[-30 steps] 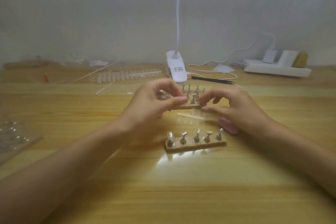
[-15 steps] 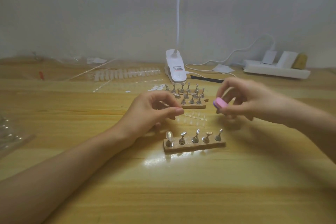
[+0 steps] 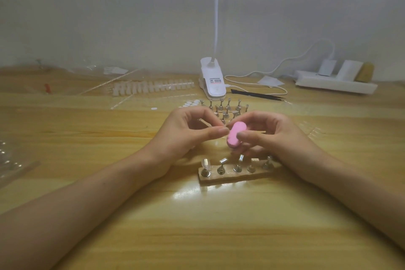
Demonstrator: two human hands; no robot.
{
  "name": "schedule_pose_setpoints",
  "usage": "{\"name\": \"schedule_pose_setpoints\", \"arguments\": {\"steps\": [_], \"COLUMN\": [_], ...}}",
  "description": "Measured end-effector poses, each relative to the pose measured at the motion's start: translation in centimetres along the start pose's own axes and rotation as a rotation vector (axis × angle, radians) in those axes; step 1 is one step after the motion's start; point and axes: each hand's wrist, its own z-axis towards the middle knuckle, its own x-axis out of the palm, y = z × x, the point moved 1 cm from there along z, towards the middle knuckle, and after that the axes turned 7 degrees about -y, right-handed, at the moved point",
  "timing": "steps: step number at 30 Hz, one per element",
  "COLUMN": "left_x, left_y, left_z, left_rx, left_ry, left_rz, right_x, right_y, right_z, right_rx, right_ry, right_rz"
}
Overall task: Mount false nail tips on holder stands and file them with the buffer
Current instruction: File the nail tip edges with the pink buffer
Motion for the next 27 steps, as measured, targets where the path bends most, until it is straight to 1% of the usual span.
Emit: {"name": "schedule_pose_setpoints", "arguments": {"steps": [4, 8, 11, 15, 17, 20, 21, 24, 25, 27], "left_x": [0.0, 0.1, 0.3, 0.4, 0.5, 0.6, 0.6, 0.6, 0.6, 0.6], "left_y": [0.1, -0.1, -0.2, -0.2, -0.2, -0.1, -0.1, -0.2, -0.2, -0.3], "left_z": [-0.1, -0.3, -0.4, -0.3, -0.3, -0.3, -0.3, -0.3, -0.3, -0.4], "left_rx": [0.036, 0.056, 0.075, 0.105, 0.139, 0.143, 0.137, 0.163, 0.177, 0.194], "left_ry": [0.030, 0.043, 0.021, -0.027, 0.009, 0.014, -0.002, -0.016, -0.010, -0.016], "left_rz": [0.008, 0.009, 0.024, 0.039, 0.097, 0.098, 0.080, 0.089, 0.101, 0.107], "right_x": [0.3, 0.6, 0.6, 0.7, 0.8, 0.6, 0.7, 1.3, 1.4, 1.2], "right_y": [0.4, 0.6, 0.6, 0.8, 0.9, 0.8, 0.8, 0.9, 1.0, 1.0], "right_z": [-0.7, -0.9, -0.8, -0.6, -0.3, 0.0, 0.0, -0.2, -0.2, -0.1], "right_rx": [-0.005, 0.008, 0.041, 0.091, 0.111, 0.120, 0.120, 0.100, 0.099, 0.108], "right_ry": [0.074, 0.081, 0.068, 0.117, 0.088, -0.043, -0.039, 0.060, 0.045, -0.040], "right_rz": [-0.053, -0.003, 0.040, 0.107, 0.153, 0.232, 0.224, 0.086, 0.081, 0.147]}}
